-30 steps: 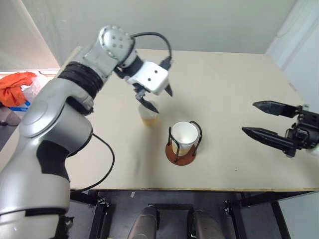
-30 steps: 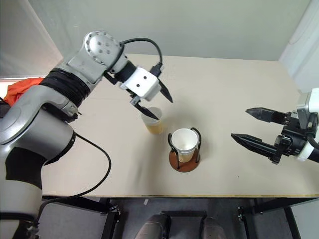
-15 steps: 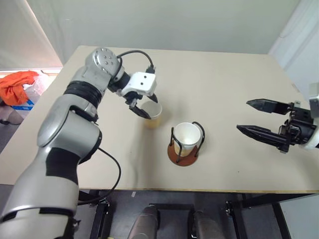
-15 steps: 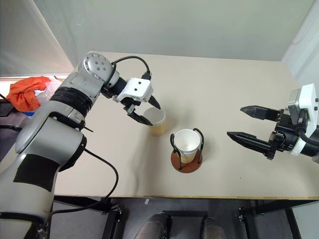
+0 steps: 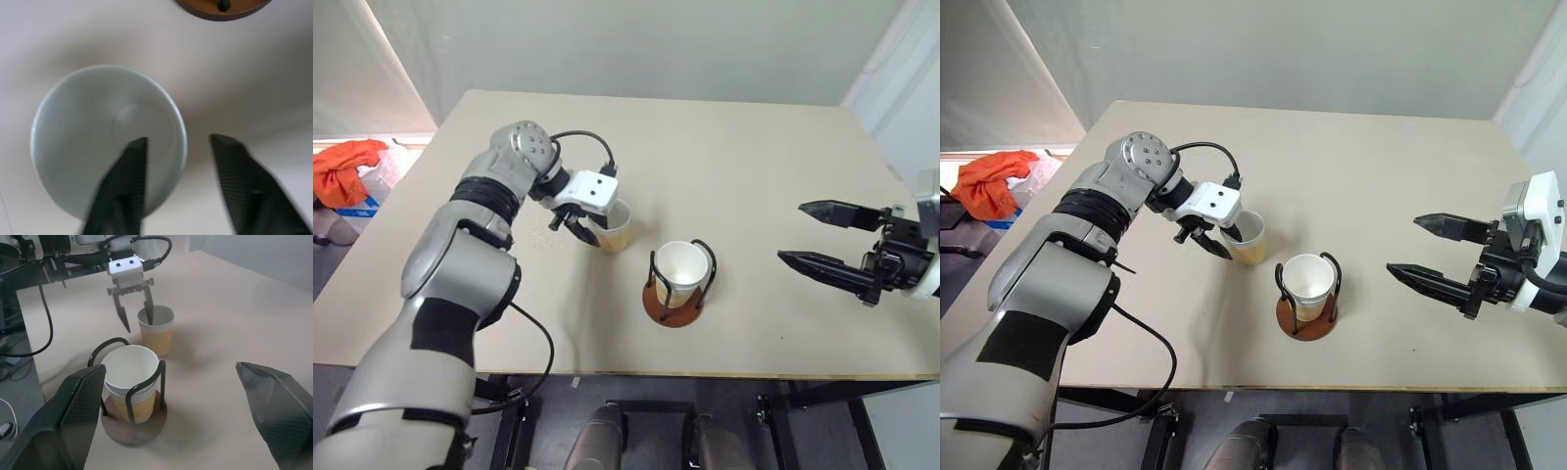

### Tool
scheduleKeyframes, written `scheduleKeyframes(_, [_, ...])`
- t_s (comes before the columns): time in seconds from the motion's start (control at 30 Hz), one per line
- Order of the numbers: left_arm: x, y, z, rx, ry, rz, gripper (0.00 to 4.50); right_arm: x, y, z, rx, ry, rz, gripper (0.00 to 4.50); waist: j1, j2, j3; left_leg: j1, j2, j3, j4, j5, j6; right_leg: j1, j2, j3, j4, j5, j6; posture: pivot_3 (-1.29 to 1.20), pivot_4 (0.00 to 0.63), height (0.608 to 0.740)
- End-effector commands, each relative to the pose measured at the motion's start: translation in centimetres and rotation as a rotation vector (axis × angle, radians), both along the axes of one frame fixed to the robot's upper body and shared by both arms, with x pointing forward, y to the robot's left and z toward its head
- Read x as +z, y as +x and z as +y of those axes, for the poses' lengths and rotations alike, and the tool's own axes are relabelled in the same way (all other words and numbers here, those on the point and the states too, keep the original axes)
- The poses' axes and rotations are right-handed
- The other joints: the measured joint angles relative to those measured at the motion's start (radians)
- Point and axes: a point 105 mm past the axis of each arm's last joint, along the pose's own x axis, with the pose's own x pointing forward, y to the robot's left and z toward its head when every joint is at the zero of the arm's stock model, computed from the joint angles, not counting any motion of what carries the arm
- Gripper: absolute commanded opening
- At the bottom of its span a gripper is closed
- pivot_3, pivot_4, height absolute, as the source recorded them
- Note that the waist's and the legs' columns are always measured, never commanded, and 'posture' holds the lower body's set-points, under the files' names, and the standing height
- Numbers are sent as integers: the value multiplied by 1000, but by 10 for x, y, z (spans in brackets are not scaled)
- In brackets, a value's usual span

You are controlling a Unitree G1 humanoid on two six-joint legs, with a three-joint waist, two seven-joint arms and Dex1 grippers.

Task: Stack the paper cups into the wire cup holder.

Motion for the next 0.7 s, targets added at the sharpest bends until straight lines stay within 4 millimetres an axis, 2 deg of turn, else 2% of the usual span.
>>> scheduleKeyframes(0.03, [6,2,0,5,-6,-28,616,11,-4,0,-4,-16,-52,4500,0,0,0,0,0,0,0,0,0,0,0,0,0,0,0,0,150,740])
scheduleKeyframes(0.1, [6,2,0,5,-9,-24,62,11,-4,0,-7,-18,-52,4500,0,0,0,0,0,1,0,0,0,0,0,0,0,0,0,0,150,740])
scheduleKeyframes(0.2, [12,0,0,-6,-26,-18,62,11,-3,-1,-9,-22,-53,4500,0,0,0,0,0,1,0,0,1,-1,0,0,0,0,0,0,150,740])
scheduleKeyframes(0.23, [21,0,-2,-11,-55,-28,62,12,-2,-1,-9,-23,-54,4500,0,0,0,0,0,1,0,-1,1,-1,0,0,0,0,0,0,150,740])
scheduleKeyframes(0.4, [93,-5,-31,-114,-271,-183,62,13,-3,-5,-12,-36,-52,4500,0,-1,0,-2,0,1,0,-1,1,-2,0,0,0,0,0,0,150,740])
scheduleKeyframes(0.47, [121,-16,-45,-197,-353,-230,62,12,-4,-5,-8,-34,-49,4500,0,0,0,-2,0,2,0,-1,2,-3,-1,1,-1,0,0,0,150,740])
scheduleKeyframes(0.53, [143,-37,-56,-287,-446,-213,62,10,-5,-5,-3,-35,-42,4500,-3,0,0,-2,0,4,-1,-2,2,-3,-1,1,-1,-1,2,0,150,740])
scheduleKeyframes(0.57, [148,-48,-59,-328,-467,-188,62,9,-6,-5,-5,-36,-39,4500,-4,0,0,-1,0,7,-1,-3,2,-3,0,1,0,-1,2,0,150,740])
scheduleKeyframes(0.63, [144,-73,-64,-438,-450,-125,62,7,-6,-7,-15,-35,-36,4500,-9,1,0,0,1,10,-1,-4,1,-4,0,2,0,-2,3,0,150,740])
scheduleKeyframes(0.7, [127,-87,-69,-519,-381,-66,62,5,-6,-7,-22,-31,-36,4500,-10,2,-1,0,2,12,0,-6,1,-4,0,3,1,-3,4,0,150,740])
